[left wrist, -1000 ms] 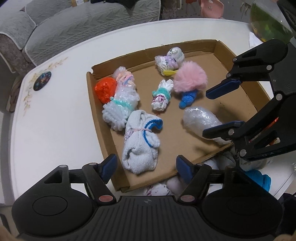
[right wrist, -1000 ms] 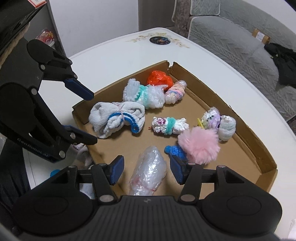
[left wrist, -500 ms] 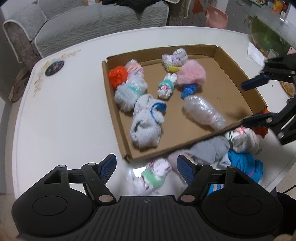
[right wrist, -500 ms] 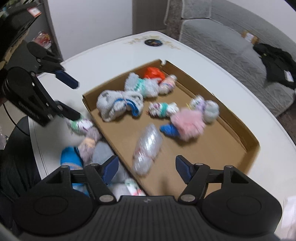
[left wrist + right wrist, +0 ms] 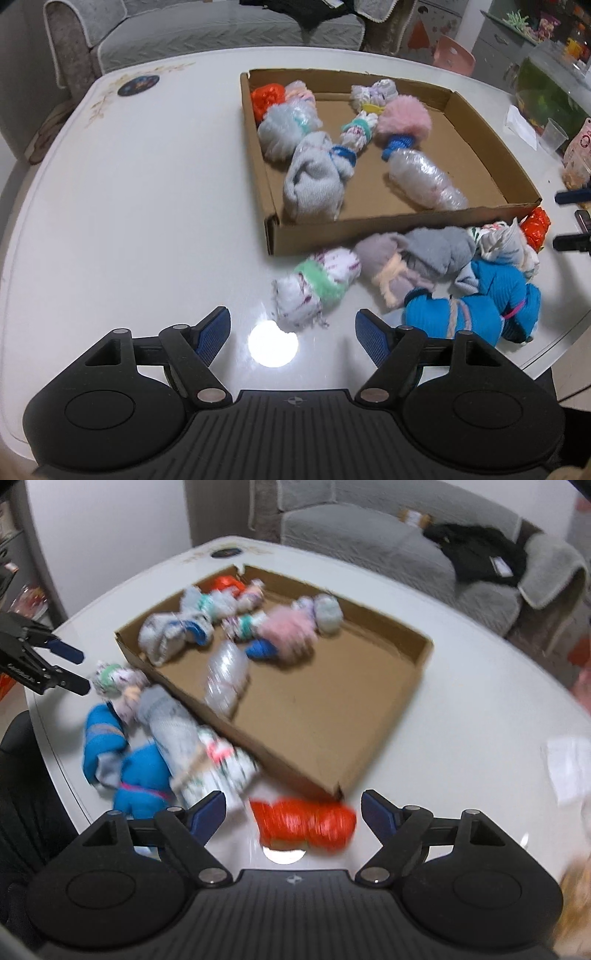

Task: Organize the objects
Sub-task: 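Grasp the white-green sock bundle with left tool while right tool grasps the orange bag bundle, then carry the white-green bundle and orange bag bundle over the box, then lower both bundles into the box and open both tools, then grasp the blue rope-tied sock bundle with left tool while right tool grasps the blue sock bundle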

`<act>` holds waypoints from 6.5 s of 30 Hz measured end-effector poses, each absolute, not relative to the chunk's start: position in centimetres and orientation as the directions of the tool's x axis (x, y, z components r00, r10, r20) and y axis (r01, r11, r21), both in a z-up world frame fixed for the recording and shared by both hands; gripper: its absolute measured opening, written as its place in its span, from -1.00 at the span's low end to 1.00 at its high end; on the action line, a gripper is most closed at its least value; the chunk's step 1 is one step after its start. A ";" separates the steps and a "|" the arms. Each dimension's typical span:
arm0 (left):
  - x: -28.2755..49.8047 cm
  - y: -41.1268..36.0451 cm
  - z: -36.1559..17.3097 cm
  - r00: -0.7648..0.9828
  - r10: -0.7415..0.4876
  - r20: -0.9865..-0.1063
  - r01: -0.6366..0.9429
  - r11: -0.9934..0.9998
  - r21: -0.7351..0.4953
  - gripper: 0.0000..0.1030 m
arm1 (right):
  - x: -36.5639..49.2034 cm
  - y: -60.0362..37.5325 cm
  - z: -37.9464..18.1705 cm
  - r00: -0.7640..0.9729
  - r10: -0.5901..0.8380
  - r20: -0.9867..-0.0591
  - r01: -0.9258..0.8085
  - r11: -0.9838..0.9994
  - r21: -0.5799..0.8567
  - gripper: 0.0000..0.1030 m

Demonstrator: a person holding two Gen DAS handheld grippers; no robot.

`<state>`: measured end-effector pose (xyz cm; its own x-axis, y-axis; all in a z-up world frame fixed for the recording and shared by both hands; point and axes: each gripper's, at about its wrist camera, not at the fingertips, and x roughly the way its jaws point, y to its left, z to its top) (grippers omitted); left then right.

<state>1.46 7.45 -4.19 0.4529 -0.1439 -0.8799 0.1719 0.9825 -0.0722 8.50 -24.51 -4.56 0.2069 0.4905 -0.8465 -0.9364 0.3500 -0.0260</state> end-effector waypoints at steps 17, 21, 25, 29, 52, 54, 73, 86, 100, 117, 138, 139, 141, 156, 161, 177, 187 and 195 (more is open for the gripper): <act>1.2 6.4 -6.3 0.525 -0.081 -0.847 0.111 0.994 -0.027 0.58 | 8.9 -24.8 -8.3 0.234 0.489 -0.840 -0.909 0.418 -0.010 0.61; 1.7 5.8 -6.5 0.545 -0.069 -0.836 0.110 0.994 -0.010 0.56 | 9.0 -24.6 -8.5 0.230 0.493 -0.839 -0.907 0.421 -0.001 0.53; 1.9 5.5 -6.7 0.558 -0.076 -0.826 0.121 0.993 -0.010 0.43 | 9.1 -24.8 -8.5 0.236 0.502 -0.832 -0.907 0.421 -0.003 0.28; 1.8 5.2 -6.6 0.569 -0.078 -0.819 0.139 0.990 0.002 0.18 | 9.2 -25.1 -8.5 0.231 0.507 -0.830 -0.909 0.417 0.002 0.22; 0.8 5.9 -2.4 0.559 -0.083 -0.825 0.180 0.983 0.023 -0.04 | 10.1 -27.6 -4.7 0.266 0.525 -0.809 -0.919 0.392 -0.048 0.17; 1.1 5.8 -1.2 0.567 -0.091 -0.819 0.194 0.981 0.025 -0.04 | 10.5 -27.7 -3.9 0.281 0.531 -0.800 -0.918 0.392 -0.062 0.17; 13.7 -9.6 3.2 0.488 -0.349 -0.800 0.414 0.900 -0.140 -0.04 | 17.0 -18.4 2.4 0.350 0.588 -0.730 -0.934 0.277 -0.225 0.17; 22.9 -9.6 -6.1 0.496 -0.183 -0.849 0.318 0.948 -0.019 -0.04 | 21.4 -13.9 -2.3 0.297 0.522 -0.800 -0.952 0.222 -0.210 0.17; 24.6 -7.9 -6.3 0.452 -0.164 -0.877 0.307 0.952 -0.020 -0.04 | 22.9 -8.7 -7.2 0.177 0.433 -0.884 -0.979 0.166 -0.115 0.18; 24.9 -7.3 -5.5 0.401 -0.175 -0.899 0.299 0.953 -0.052 0.28 | 21.4 -9.5 -6.9 0.195 0.365 -0.910 -0.972 0.198 -0.129 0.40; 23.0 -7.1 -2.0 0.413 -0.172 -0.894 0.303 0.952 -0.043 0.43 | 20.1 -11.4 -4.0 0.208 0.372 -0.904 -0.973 0.172 -0.153 0.55; 22.8 -7.0 -1.7 0.417 -0.171 -0.892 0.303 0.952 -0.041 0.45 | 19.8 -11.6 -3.8 0.209 0.373 -0.904 -0.973 0.169 -0.156 0.56; 22.4 -6.9 -1.1 0.426 -0.171 -0.888 0.301 0.953 -0.039 0.48 | 19.8 -11.3 -3.6 0.214 0.374 -0.902 -0.973 0.164 -0.163 0.59; 15.8 -3.0 2.6 0.487 -0.159 -0.859 0.286 0.958 -0.015 0.60 | 16.1 -13.4 -0.8 0.223 0.419 -0.880 -0.973 0.158 -0.171 0.68; 11.2 -0.2 2.7 0.517 -0.162 -0.840 0.263 0.964 -0.025 0.65 | 13.5 -15.8 -0.4 0.212 0.450 -0.868 -0.976 0.150 -0.160 0.71; -2.8 -0.3 -4.0 0.517 -0.240 -0.822 0.265 0.958 -0.113 0.72 | 3.0 -24.4 -3.6 0.127 0.569 -0.812 -0.958 0.282 0.048 0.71; -2.3 -1.8 -6.3 0.565 -0.203 -0.800 0.245 0.967 -0.072 0.96 | 1.4 -24.4 -6.9 0.094 0.573 -0.814 -0.950 0.297 0.100 0.70; -1.9 -1.2 -6.7 0.560 -0.240 -0.793 0.248 0.962 -0.116 0.95 | 0.8 -22.6 -8.3 0.094 0.580 -0.809 -0.954 0.284 0.092 0.49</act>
<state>-1.94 -1.16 -6.71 0.5598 -0.2403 -0.7930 0.2485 0.9617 -0.1160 0.80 -22.62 -8.35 0.0942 0.5799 -0.8092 -0.9545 0.2837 0.0922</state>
